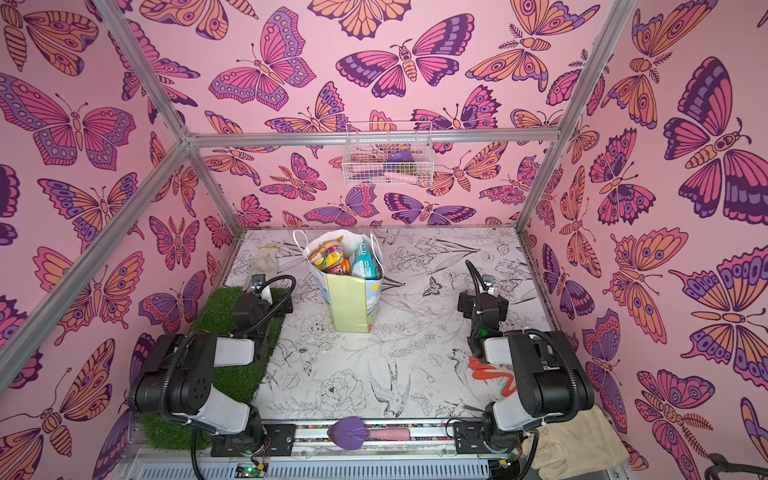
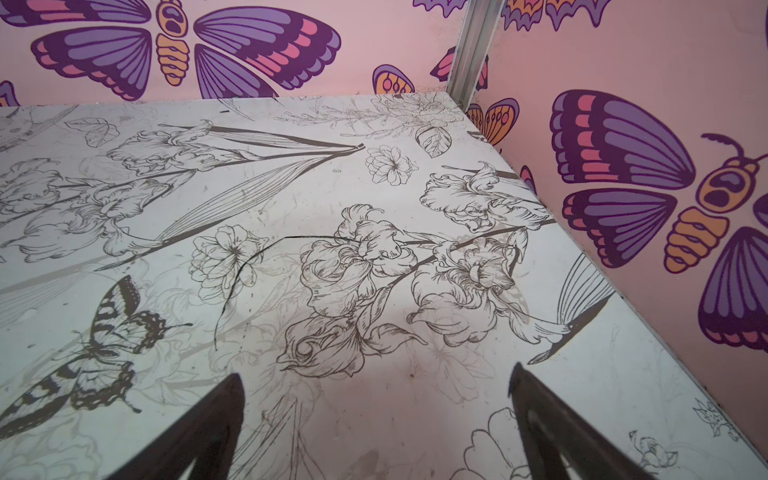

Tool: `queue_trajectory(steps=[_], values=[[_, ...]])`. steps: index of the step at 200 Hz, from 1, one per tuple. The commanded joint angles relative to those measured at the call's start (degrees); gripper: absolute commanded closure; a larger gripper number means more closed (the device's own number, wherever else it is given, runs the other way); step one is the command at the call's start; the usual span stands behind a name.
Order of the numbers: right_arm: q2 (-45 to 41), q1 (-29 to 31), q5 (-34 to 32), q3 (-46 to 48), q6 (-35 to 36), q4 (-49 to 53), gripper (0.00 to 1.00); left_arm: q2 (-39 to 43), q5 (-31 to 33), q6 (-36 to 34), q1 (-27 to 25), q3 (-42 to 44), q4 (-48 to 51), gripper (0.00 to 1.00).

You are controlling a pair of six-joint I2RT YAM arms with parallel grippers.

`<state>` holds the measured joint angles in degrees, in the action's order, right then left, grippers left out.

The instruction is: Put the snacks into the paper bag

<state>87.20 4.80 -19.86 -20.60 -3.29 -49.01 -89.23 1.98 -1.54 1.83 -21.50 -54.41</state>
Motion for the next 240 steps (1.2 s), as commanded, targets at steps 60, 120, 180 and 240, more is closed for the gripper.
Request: queue_trajectory(steps=[60,120,180,240], values=[[-1.43,-1.46,-0.56,-0.85,-2.55,0.19,0.01,0.56,-0.45,2.16,0.05,1.50,0.21,0.01],[-1.33,-0.89,-1.23,-0.85,-2.16,-0.03,0.01,0.57,-0.36,2.01,-0.07,1.52,0.27,0.01],[-1.16,-0.90,-1.58,-1.20,-2.51,0.59,0.01,0.51,-4.79,-0.22,-0.59,0.50,1.96,0.01],[-1.16,-0.93,-1.53,-1.20,-2.50,0.67,0.01,0.49,-4.79,-0.23,-0.55,0.49,1.99,0.01]])
